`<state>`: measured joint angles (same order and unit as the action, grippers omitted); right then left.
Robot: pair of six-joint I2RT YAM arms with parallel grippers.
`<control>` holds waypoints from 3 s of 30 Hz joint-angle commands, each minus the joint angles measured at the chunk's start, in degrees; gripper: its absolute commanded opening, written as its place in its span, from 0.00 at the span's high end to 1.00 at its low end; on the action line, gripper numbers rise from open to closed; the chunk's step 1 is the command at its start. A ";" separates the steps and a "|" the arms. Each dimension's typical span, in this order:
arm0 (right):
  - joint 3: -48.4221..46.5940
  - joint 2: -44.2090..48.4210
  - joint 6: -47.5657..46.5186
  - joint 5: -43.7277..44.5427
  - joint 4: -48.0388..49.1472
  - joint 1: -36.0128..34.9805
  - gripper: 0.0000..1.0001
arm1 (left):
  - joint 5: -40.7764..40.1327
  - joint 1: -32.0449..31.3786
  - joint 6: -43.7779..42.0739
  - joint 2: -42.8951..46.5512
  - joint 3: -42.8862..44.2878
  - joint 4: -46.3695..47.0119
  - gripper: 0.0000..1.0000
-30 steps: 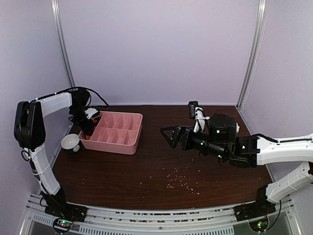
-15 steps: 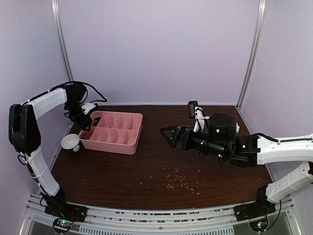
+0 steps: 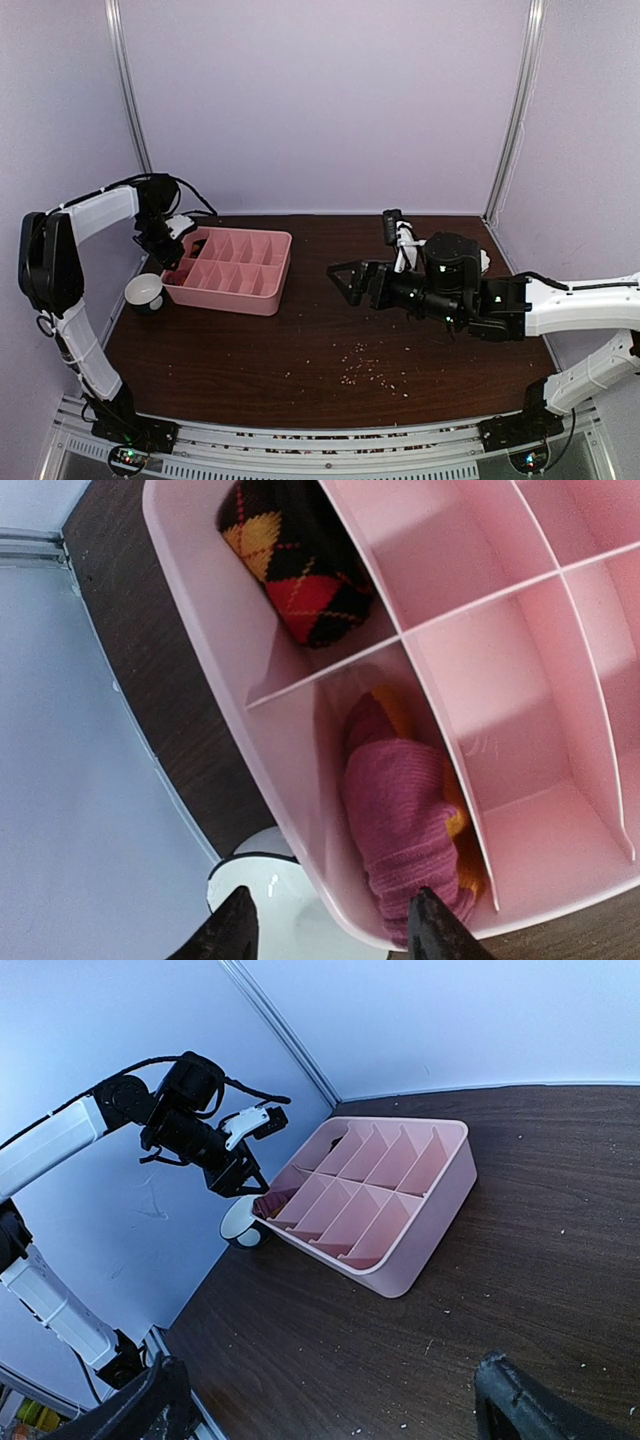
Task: Roll the socks
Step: Adjust the sock in the storage box, then reset both arms
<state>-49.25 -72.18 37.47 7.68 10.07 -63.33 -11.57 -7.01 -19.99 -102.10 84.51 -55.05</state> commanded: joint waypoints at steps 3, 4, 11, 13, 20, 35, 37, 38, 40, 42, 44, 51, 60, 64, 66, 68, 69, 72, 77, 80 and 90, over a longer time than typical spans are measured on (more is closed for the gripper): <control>-1.77 0.00 0.06 -0.62 -1.19 0.45 0.00 | -1.26 -0.10 -0.82 -3.10 1.50 3.98 0.47; -1.67 0.21 0.08 -0.46 -1.62 0.45 0.00 | -1.03 -0.10 -0.92 -3.32 1.28 3.83 0.47; -1.74 2.69 -1.98 1.20 -7.91 4.04 0.01 | -1.30 -0.11 -0.78 2.47 3.78 1.63 0.39; -2.37 3.57 -3.60 2.19 -11.08 5.43 0.00 | -3.87 -0.03 -0.10 7.52 4.83 2.74 0.26; -4.39 7.23 -8.86 8.43 -24.90 11.46 0.00 | -1.98 3.28 -0.06 23.60 -3.61 10.70 0.02; 12.92 21.12 -18.54 39.81 -16.77 33.11 0.01 | 17.49 3.93 8.15 28.33 -38.36 52.90 0.02; 22.10 23.76 -26.04 45.39 -0.05 33.70 0.00 | 17.05 4.02 8.19 27.46 -42.16 60.79 0.02; 26.59 24.39 -30.08 46.27 9.00 34.12 0.00 | 17.17 4.02 8.21 26.81 -43.52 63.85 0.02; 32.98 24.16 -35.53 44.13 24.03 35.73 0.01 | 17.17 4.04 8.81 25.52 -46.04 70.11 0.02; 33.93 21.14 -35.06 41.26 25.89 38.96 0.00 | 15.92 4.05 10.99 24.05 -48.66 77.29 0.02; 34.70 17.61 -33.24 40.39 29.46 41.45 0.00 | 16.14 3.98 11.59 21.96 -48.89 78.54 0.02; 36.16 6.26 -34.96 29.58 41.11 48.91 0.01 | 11.57 3.97 11.83 22.86 -52.31 84.51 0.02; 35.42 -2.10 -37.81 12.12 50.49 54.26 0.01 | 2.20 4.37 13.02 24.38 -59.04 97.81 0.02; 35.33 -3.97 -37.05 6.97 51.16 56.15 0.01 | -0.43 4.54 14.29 22.08 -58.36 98.93 0.02; 36.92 -5.73 -38.46 5.79 55.86 56.24 0.01 | -1.67 4.87 15.07 21.83 -59.06 100.54 0.02; 36.92 -4.99 -38.37 5.58 55.14 56.21 0.01 | -2.88 5.06 15.93 21.89 -59.37 100.90 0.02; 37.10 -6.12 -38.78 5.74 57.62 56.21 0.00 | -3.12 5.07 16.05 22.01 -59.75 101.34 0.02; 36.54 -5.08 -38.22 5.65 54.04 56.15 0.00 | -4.43 5.07 16.80 22.51 -62.41 105.36 0.02; 36.47 -5.27 -38.17 5.44 54.28 56.21 0.01 | -1.38 5.88 16.81 21.06 -71.69 121.93 0.02; 36.27 -5.57 -38.16 5.20 54.85 56.30 0.00 | -1.26 6.71 17.67 20.56 -66.53 114.39 0.02; 36.14 -5.59 -38.09 5.08 54.45 56.34 0.00 | -0.85 6.83 17.55 20.24 -66.68 115.78 0.02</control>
<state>-12.97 -77.69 -0.27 13.43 63.94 -7.33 -13.06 -0.73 -3.09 -81.60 17.34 57.12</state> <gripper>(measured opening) 0.995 0.978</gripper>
